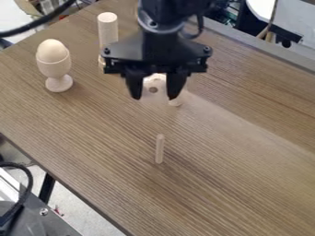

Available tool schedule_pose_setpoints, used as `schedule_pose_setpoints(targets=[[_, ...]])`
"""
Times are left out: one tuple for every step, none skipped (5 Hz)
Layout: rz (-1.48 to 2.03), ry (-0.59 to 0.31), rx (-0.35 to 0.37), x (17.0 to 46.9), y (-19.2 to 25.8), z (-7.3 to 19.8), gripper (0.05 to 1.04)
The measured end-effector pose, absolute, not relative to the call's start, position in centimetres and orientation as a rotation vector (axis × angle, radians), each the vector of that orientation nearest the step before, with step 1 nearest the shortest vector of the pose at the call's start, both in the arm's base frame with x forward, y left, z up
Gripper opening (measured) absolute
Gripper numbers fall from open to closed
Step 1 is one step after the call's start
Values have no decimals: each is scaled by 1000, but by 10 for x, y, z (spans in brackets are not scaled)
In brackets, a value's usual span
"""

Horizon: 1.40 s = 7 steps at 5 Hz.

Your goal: Put the cube with a hole on top of the cylinder block

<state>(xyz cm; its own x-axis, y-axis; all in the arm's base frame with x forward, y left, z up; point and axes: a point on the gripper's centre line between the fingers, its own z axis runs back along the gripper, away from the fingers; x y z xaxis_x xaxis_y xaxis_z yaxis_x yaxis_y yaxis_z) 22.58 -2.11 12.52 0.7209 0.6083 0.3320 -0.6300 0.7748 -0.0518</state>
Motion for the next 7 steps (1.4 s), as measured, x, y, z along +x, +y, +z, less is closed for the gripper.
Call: schedule_pose_setpoints(targets=[[696, -325, 55, 221, -28, 117, 555], [694, -295, 54, 219, -36, 110, 555], [685, -273, 56, 217, -42, 105, 555], [688, -264, 45, 218, -47, 102, 555], [688, -252, 49, 218, -48, 99, 555], [674, -245, 56, 217, -50, 96, 555], [656, -239, 74, 215, -48, 93, 555]])
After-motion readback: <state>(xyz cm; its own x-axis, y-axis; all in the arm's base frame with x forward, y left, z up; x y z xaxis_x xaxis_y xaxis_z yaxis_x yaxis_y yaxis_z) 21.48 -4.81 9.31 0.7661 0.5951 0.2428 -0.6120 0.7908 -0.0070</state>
